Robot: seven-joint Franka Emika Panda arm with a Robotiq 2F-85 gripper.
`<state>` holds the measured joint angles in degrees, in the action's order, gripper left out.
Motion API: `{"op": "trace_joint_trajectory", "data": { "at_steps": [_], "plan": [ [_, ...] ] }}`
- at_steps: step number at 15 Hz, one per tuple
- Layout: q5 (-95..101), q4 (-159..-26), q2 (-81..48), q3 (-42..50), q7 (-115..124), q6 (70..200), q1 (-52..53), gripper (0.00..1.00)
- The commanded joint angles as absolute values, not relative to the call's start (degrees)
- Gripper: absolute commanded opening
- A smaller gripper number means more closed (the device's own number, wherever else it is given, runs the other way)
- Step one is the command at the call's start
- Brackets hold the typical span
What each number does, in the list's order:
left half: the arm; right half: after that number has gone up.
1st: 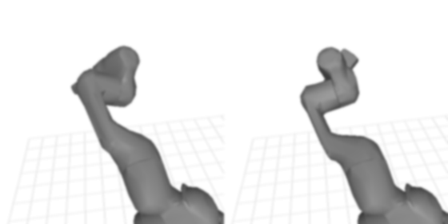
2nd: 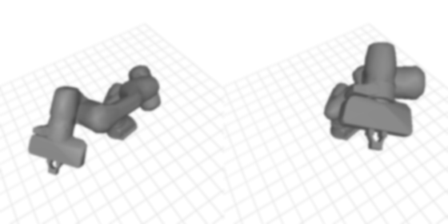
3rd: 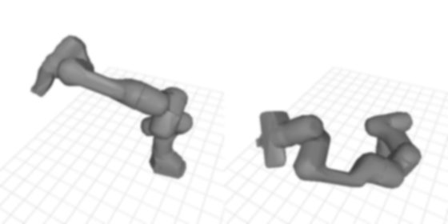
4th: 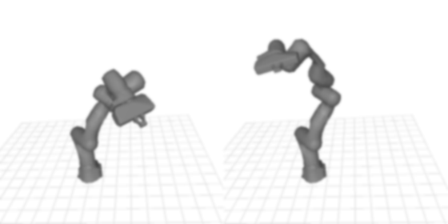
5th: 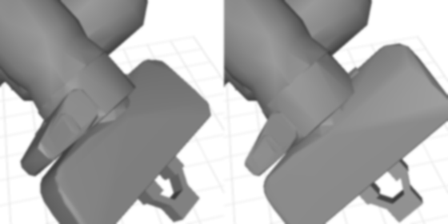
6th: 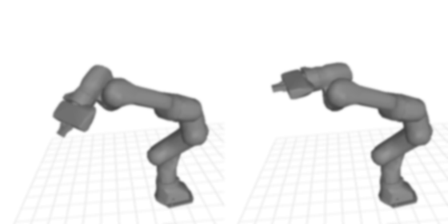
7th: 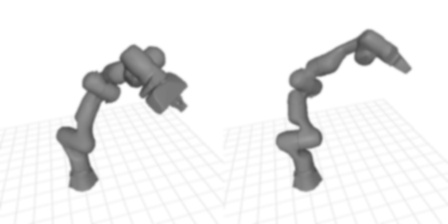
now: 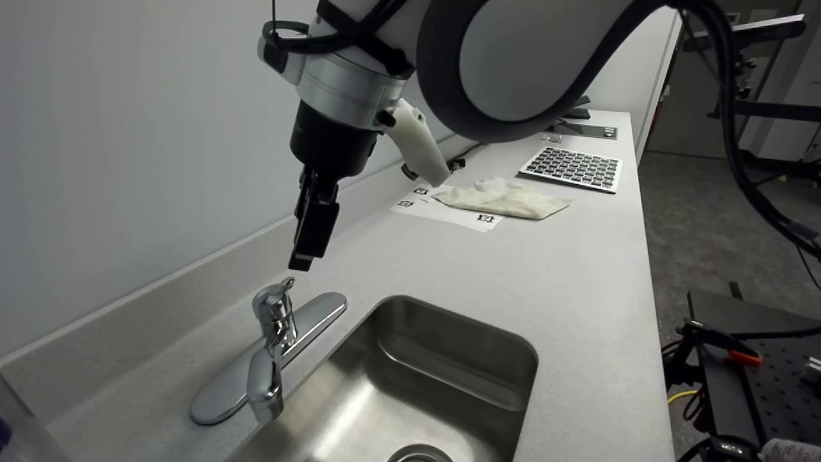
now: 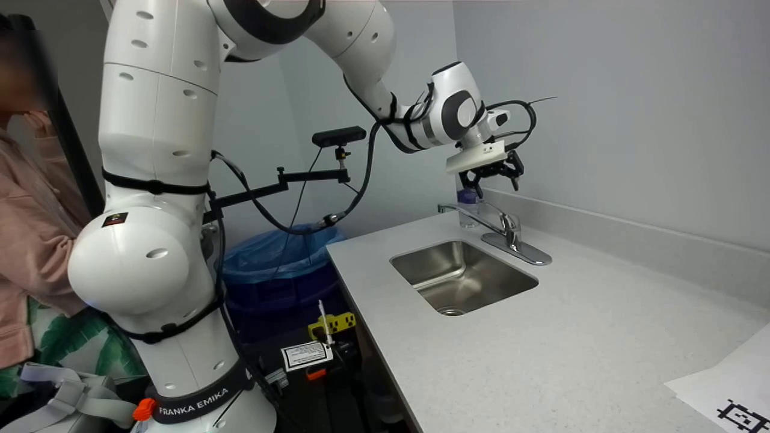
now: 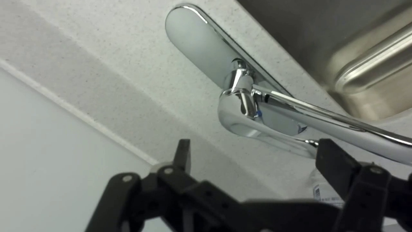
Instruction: Turn the tap nozzle to the left and the tap handle to the right
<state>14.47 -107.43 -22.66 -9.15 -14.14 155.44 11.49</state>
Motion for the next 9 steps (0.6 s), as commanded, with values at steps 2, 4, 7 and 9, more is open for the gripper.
{"op": "trace_joint_trajectory", "data": {
  "at_steps": [2, 4, 7, 9],
  "plan": [
    [17.66, -105.73, -25.37, -6.38, -8.91, 161.88, 13.96, 1.00],
    [16.86, -105.40, -26.44, -6.75, -8.64, 163.19, 14.15, 1.00],
    [16.63, -104.74, -27.63, -6.77, -8.15, 164.05, 14.89, 1.00],
    [16.36, -104.91, -27.71, -6.90, -8.26, 163.87, 14.95, 1.00]
  ]
}}
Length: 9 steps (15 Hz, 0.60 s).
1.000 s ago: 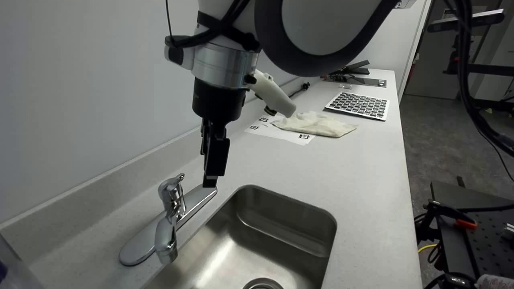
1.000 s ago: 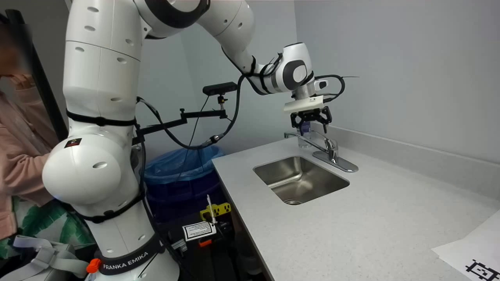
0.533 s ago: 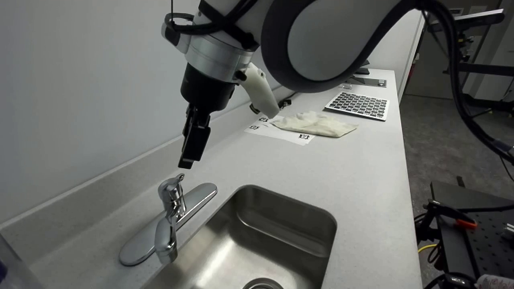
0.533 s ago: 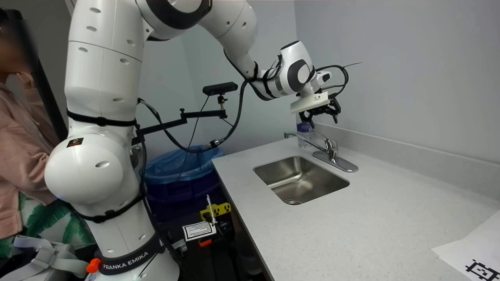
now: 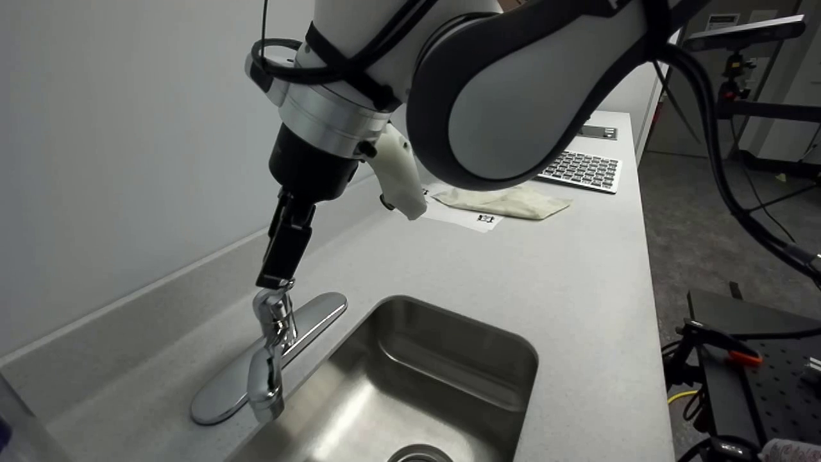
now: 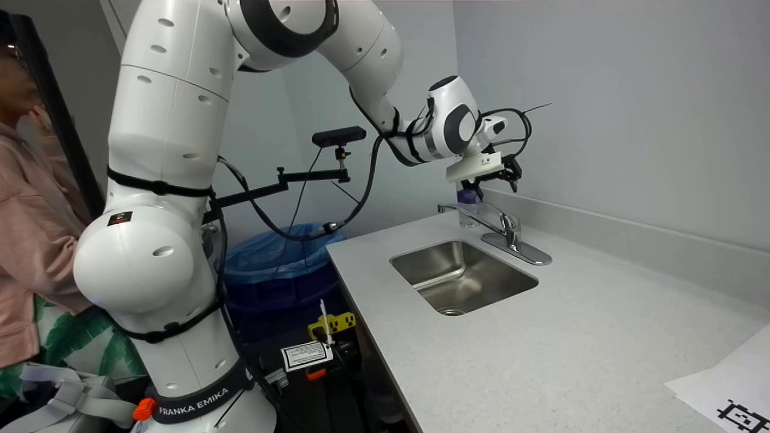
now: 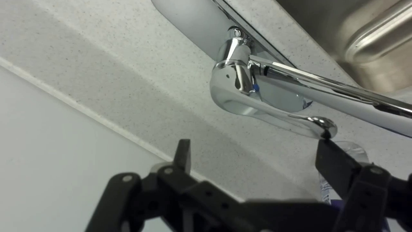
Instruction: Turn the tap nozzle to the left and the tap handle to the right
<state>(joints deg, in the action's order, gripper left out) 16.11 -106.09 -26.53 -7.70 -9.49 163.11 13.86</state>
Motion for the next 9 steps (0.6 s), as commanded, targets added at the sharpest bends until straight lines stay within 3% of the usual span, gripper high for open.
{"op": "trace_joint_trajectory", "data": {
  "at_steps": [1, 9],
  "plan": [
    [16.53, -105.33, -27.59, -6.69, -8.13, 163.96, 15.05, 1.00],
    [17.05, -109.09, -27.37, -4.82, -7.59, 163.72, 14.75, 1.00]
  ]
}}
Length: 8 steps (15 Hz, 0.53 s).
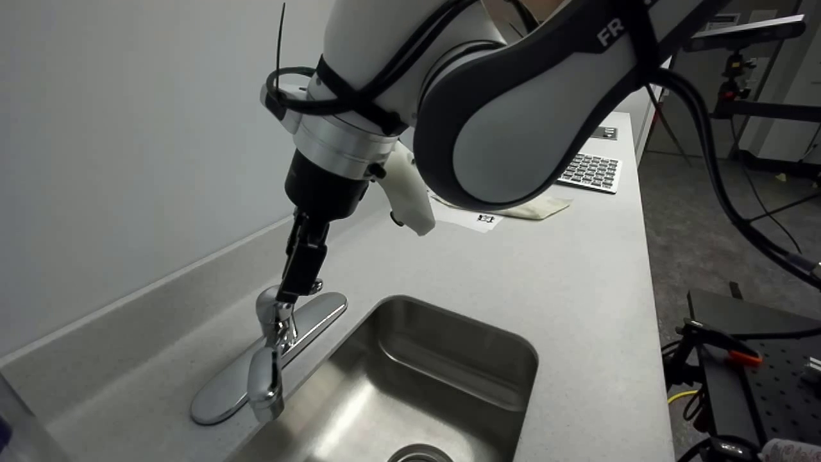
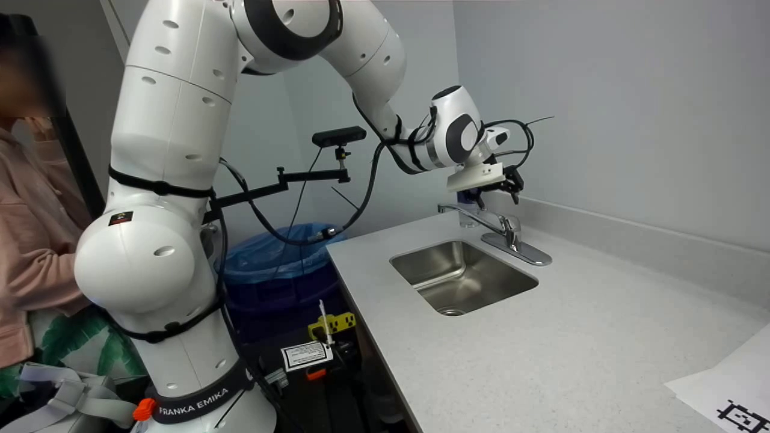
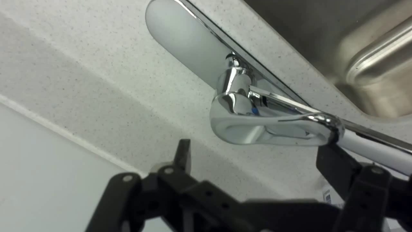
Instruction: Turn the tap nozzle to the left and the tap handle to the right
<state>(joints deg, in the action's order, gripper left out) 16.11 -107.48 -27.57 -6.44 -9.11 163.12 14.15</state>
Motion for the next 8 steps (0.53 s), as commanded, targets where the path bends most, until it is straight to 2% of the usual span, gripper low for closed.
{"op": "trace_joint_trajectory", "data": {
  "at_steps": [1, 8],
  "plan": [
    [17.14, -109.65, -27.38, -4.46, -7.49, 163.78, 14.74, 1.00],
    [17.26, -112.75, -27.01, -2.63, -7.11, 163.49, 14.48, 1.00]
  ]
}}
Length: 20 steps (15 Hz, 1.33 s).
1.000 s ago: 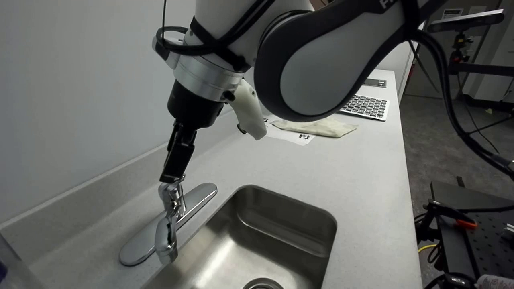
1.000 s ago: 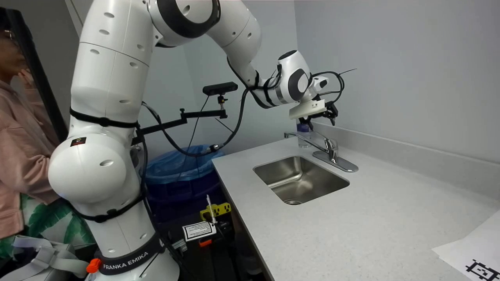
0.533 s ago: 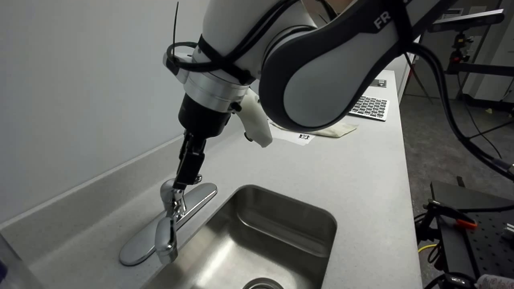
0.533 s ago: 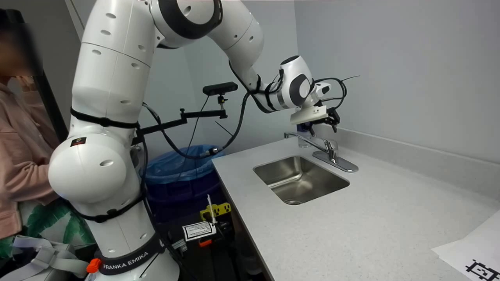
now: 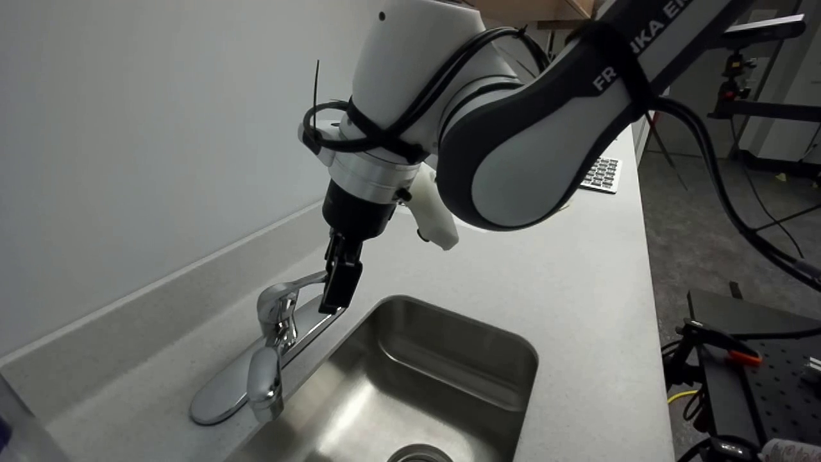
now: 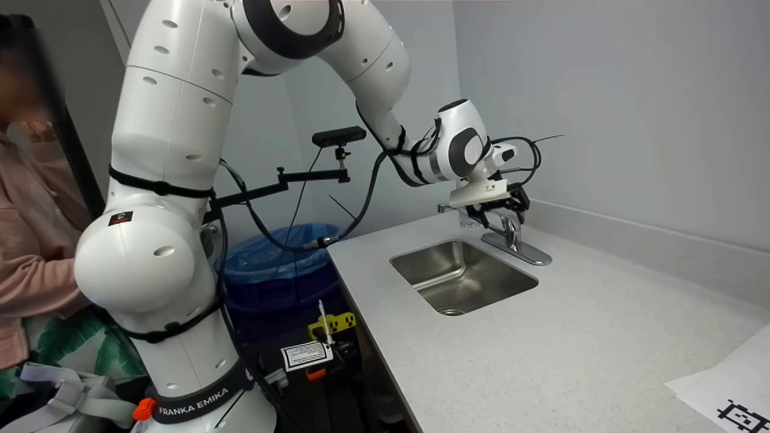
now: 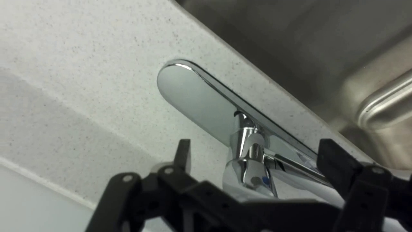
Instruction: Turn the tap nozzle to the left and the tap handle to the right
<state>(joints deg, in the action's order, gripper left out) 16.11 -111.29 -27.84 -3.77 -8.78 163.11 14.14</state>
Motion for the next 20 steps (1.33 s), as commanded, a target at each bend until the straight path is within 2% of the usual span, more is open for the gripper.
{"op": "trace_joint_trajectory", "data": {
  "at_steps": [1, 9, 20],
  "plan": [
    [17.12, -112.97, -26.93, -2.63, -7.16, 163.40, 14.39, 1.00],
    [13.16, -114.74, -22.60, -7.54, -10.05, 160.79, 11.57, 1.00],
    [5.87, -120.73, -9.88, -11.10, -14.87, 154.76, 7.94, 1.00]
  ]
}}
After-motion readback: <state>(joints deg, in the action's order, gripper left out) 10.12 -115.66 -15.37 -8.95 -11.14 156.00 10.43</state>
